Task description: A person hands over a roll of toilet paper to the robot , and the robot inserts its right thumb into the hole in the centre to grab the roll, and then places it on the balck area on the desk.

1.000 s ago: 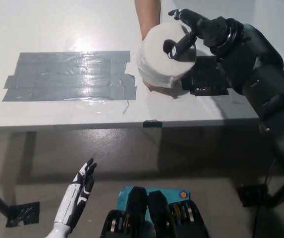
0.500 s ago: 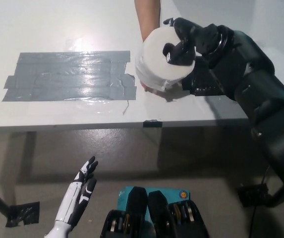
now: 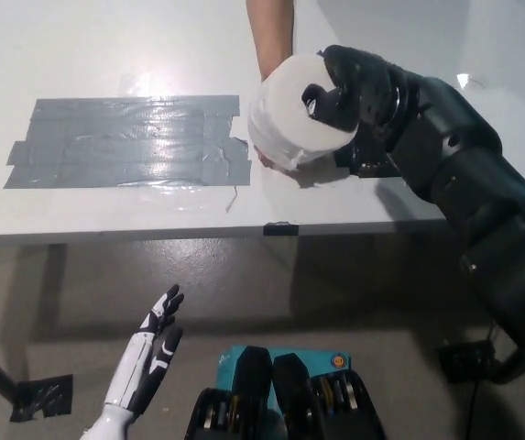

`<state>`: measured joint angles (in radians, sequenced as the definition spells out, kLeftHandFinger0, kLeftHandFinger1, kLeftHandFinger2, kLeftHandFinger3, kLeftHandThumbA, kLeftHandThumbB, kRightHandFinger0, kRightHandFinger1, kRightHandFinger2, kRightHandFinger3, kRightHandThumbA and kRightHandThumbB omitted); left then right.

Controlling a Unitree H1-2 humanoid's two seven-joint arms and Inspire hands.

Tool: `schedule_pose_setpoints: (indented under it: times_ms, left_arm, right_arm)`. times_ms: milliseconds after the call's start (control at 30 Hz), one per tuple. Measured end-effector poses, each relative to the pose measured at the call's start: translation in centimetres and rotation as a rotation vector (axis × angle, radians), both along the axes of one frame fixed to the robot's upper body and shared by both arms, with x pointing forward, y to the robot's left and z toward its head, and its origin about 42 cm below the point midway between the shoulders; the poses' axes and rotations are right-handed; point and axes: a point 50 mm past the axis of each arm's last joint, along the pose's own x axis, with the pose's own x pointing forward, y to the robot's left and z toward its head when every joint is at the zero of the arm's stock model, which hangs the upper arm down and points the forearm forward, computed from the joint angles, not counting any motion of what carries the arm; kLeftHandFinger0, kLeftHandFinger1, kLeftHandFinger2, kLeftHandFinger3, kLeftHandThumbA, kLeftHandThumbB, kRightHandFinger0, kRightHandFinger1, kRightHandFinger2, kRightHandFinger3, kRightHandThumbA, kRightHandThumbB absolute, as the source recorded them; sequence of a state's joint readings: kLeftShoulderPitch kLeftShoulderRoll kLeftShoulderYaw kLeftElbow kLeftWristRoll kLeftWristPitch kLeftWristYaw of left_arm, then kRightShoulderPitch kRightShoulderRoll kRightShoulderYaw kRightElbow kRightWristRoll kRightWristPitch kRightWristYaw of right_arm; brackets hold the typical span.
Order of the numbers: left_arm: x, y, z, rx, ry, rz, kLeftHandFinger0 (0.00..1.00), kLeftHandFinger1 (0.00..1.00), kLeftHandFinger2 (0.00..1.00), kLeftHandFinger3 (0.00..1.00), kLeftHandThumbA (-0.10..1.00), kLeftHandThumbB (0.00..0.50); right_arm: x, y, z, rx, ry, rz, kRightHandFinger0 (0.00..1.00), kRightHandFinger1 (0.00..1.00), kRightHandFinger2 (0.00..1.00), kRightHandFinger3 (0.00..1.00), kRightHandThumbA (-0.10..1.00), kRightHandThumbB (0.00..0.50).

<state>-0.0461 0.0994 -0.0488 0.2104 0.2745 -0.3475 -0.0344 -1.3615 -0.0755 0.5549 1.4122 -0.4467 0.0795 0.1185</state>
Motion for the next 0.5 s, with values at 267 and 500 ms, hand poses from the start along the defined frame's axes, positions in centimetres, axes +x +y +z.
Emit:
schedule_pose_setpoints:
  times_ms: [267, 500]
  left_arm:
    - [0.7, -0.1, 0.5, 0.003, -0.018, -0.006, 1.00, 1.00, 1.00, 1.00, 1.00, 0.225]
    - [0.8, -0.2, 0.5, 0.005, -0.018, -0.007, 1.00, 1.00, 1.00, 1.00, 1.00, 0.224]
  right_arm:
    - [0.0, -1.3, -0.9, 0.190, -0.024, -0.042, 0.13, 0.77, 1.00, 1.00, -0.10, 0.151]
    - [0.0, -3.1, -1.8, 0.577, 0.049, -0.176, 0.02, 0.51, 0.97, 1.00, -0.10, 0.148]
